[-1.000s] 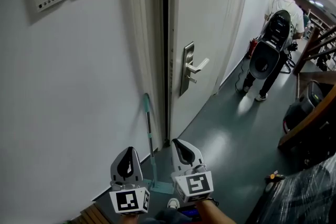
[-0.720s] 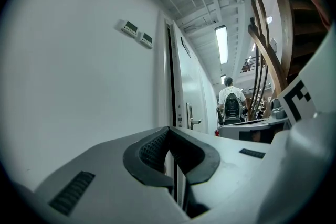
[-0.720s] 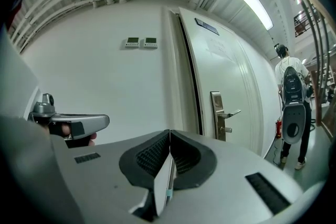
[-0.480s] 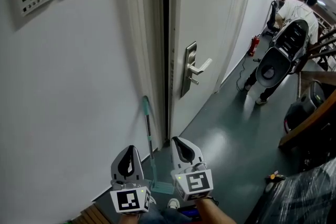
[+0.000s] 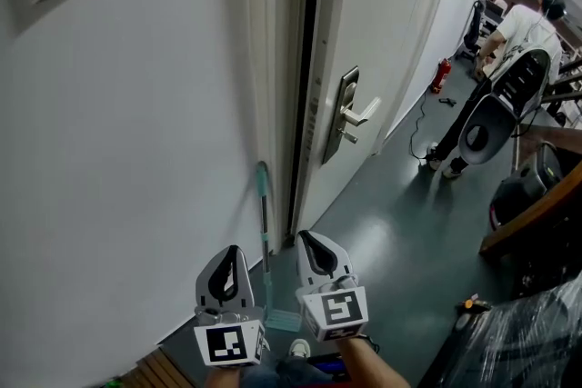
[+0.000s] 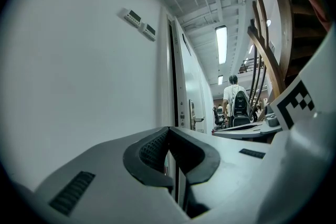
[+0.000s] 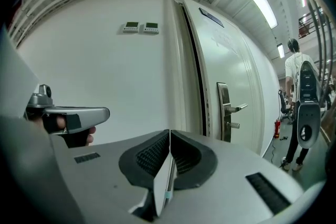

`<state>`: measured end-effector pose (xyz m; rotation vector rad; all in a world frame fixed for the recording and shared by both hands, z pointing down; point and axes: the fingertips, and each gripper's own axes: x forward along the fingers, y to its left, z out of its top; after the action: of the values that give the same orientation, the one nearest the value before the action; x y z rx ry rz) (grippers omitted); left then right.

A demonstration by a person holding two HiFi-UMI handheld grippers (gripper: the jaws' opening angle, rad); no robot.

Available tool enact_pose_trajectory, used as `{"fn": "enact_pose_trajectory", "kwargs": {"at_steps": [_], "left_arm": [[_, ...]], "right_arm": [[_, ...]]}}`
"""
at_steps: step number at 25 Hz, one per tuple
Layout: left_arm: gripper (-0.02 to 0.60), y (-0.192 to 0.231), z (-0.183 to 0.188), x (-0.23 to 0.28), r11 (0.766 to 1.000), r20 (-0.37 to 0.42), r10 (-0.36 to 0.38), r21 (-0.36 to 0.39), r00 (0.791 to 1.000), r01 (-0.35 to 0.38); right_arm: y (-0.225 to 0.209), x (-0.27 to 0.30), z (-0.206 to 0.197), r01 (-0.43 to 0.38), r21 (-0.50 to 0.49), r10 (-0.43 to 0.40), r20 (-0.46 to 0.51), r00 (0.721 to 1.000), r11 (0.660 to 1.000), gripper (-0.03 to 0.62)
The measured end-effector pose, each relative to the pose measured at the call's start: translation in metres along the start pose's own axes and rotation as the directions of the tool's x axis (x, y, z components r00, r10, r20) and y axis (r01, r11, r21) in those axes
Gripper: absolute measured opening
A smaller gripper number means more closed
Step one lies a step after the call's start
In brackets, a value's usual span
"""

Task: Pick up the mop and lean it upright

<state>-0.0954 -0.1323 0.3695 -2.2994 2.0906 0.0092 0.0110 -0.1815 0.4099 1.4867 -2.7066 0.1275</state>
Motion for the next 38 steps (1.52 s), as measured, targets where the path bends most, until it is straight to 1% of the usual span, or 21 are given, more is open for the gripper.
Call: {"fn": "enact_pose_trajectory", "kwargs": {"at_steps": [4, 5, 6, 7, 10, 12, 14, 19, 23, 28, 32, 35, 38], "left_arm": [[0.012, 0.009, -0.006, 0.005, 1.0, -0.008, 0.001, -0.002, 1.0, -0.001], [0.012, 0.011, -0.007, 0.005, 1.0, -0.01, 0.002, -0.003, 1.0, -0.002], [0.012, 0.012, -0.007, 0.005, 1.0, -0.011, 0.003, -0.003, 1.0, -0.003], [0.012, 0.014, -0.007, 0.006, 1.0, -0.012, 0.002, -0.002, 1.0, -0.002], [0.012, 0.02, -0.01, 0.005, 1.0, -0.019, 0.001, 0.006, 1.0, -0.001], [0.012, 0.024, -0.008, 0.005, 1.0, -0.008, 0.003, 0.007, 1.0, -0.003], [0.012, 0.029, -0.007, 0.007, 1.0, -0.001, 0.006, 0.002, 1.0, -0.006], [0.012, 0.036, -0.016, 0.005, 1.0, -0.019, 0.003, -0.028, 1.0, -0.004], [0.012, 0.045, -0.018, 0.01, 1.0, -0.012, 0.007, -0.006, 1.0, -0.007], [0.012, 0.054, -0.026, 0.009, 1.0, -0.032, 0.015, -0.008, 0.999, -0.015], [0.012, 0.058, -0.03, 0.006, 0.999, -0.045, 0.019, -0.038, 0.999, -0.021], [0.012, 0.063, -0.031, 0.006, 1.0, -0.04, 0.024, -0.015, 0.999, -0.025], [0.012, 0.064, -0.041, 0.005, 1.0, -0.064, 0.01, -0.013, 0.998, -0.011]], "right_arm": [[0.008, 0.017, -0.013, -0.019, 0.017, 0.02, -0.041, 0.999, 1.0, 0.023], [0.011, 0.022, -0.017, -0.031, 0.025, 0.032, -0.053, 0.998, 0.999, 0.039], [0.014, 0.026, -0.022, -0.039, 0.036, 0.042, -0.068, 0.997, 0.999, 0.115], [0.016, 0.03, -0.028, -0.042, 0.041, 0.045, -0.086, 0.995, 0.998, 0.146], [0.017, 0.044, -0.041, -0.037, 0.033, 0.04, -0.12, 0.992, 0.999, 0.153], [0.02, 0.056, -0.046, -0.04, 0.028, 0.043, -0.133, 0.99, 0.999, 0.166], [0.02, 0.068, -0.053, -0.042, 0.036, 0.047, -0.148, 0.988, 0.998, 0.173], [0.021, 0.094, -0.071, -0.035, 0.044, 0.042, -0.18, 0.983, 0.998, 0.183], [0.018, 0.12, -0.085, -0.021, 0.047, 0.031, -0.205, 0.978, 0.999, 0.192], [0.014, 0.148, -0.098, -0.001, 0.024, 0.006, -0.231, 0.973, 1.0, 0.204], [0.012, 0.165, -0.107, 0.018, 0.023, -0.011, -0.253, 0.967, 1.0, 0.209], [0.008, 0.177, -0.114, 0.027, 0.019, -0.021, -0.265, 0.964, 0.999, 0.212], [0.005, 0.187, -0.12, 0.041, 0.021, -0.033, -0.275, 0.961, 0.999, 0.212]]}}
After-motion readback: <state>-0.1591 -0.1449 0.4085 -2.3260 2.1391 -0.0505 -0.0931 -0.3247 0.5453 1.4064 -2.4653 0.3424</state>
